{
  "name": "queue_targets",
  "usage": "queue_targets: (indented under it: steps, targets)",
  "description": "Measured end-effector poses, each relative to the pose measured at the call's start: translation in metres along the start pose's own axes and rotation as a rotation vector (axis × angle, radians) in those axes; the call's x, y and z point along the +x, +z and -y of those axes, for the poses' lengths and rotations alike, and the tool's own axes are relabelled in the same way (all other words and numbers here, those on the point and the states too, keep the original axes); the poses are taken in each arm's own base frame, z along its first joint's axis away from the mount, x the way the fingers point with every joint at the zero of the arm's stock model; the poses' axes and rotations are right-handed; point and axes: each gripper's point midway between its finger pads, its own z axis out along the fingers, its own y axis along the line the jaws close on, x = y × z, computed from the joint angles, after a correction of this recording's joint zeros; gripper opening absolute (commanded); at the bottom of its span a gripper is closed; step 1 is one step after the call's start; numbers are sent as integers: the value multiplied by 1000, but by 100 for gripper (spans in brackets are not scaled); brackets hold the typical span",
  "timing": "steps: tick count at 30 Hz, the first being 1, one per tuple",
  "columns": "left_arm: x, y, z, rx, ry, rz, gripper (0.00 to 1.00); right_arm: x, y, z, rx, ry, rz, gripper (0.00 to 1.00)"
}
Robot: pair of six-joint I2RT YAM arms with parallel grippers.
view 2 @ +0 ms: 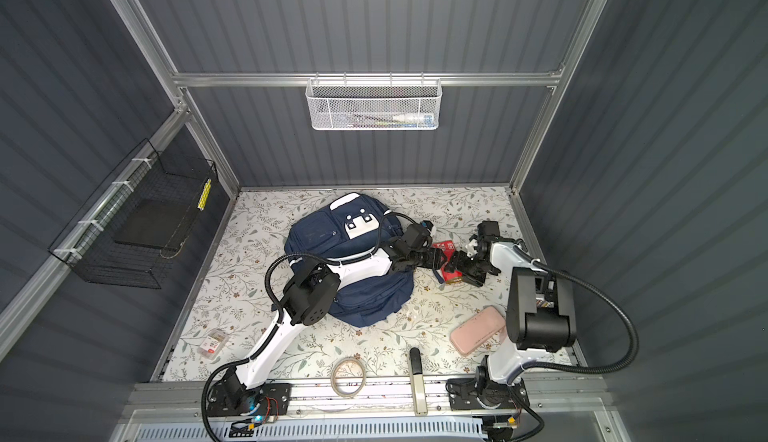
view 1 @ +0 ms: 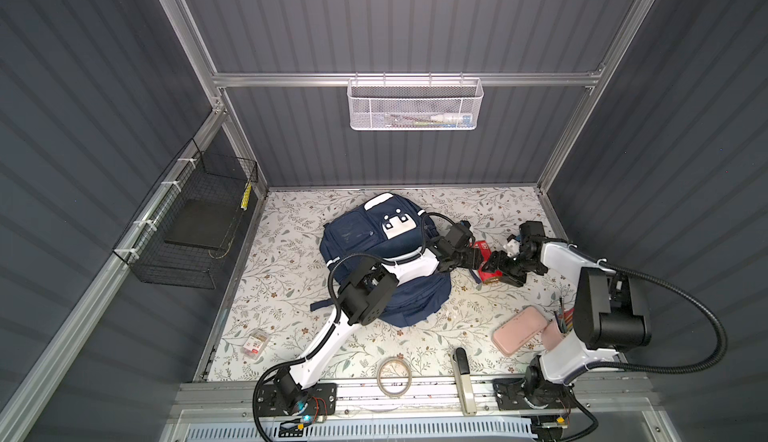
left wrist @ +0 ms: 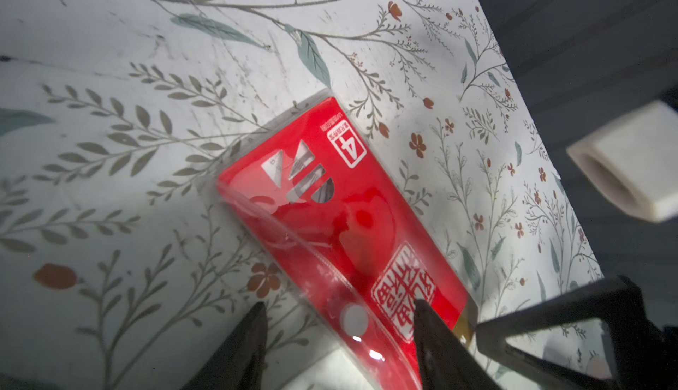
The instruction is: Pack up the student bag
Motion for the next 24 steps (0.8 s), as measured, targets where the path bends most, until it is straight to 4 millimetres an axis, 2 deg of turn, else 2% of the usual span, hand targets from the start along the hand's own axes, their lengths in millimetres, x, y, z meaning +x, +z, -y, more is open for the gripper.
queue_targets:
  steps: [7, 12, 15, 20, 24]
  targets:
    - [4, -2, 4, 43, -35, -6, 57, -36, -7, 10, -23, 66, 90, 74]
    - [3, -1, 5, 68, -70, -6, 48, -66, 7, 9, -28, 60, 91, 71]
    - [4, 0, 8, 83, -92, -9, 48, -66, 21, 10, -40, 68, 56, 71]
    - [5, 2, 5, 83, -123, -12, 48, -66, 22, 6, -54, 59, 50, 69]
    - [5, 4, 4, 89, -152, -14, 48, -58, 25, -4, -116, 59, 25, 70]
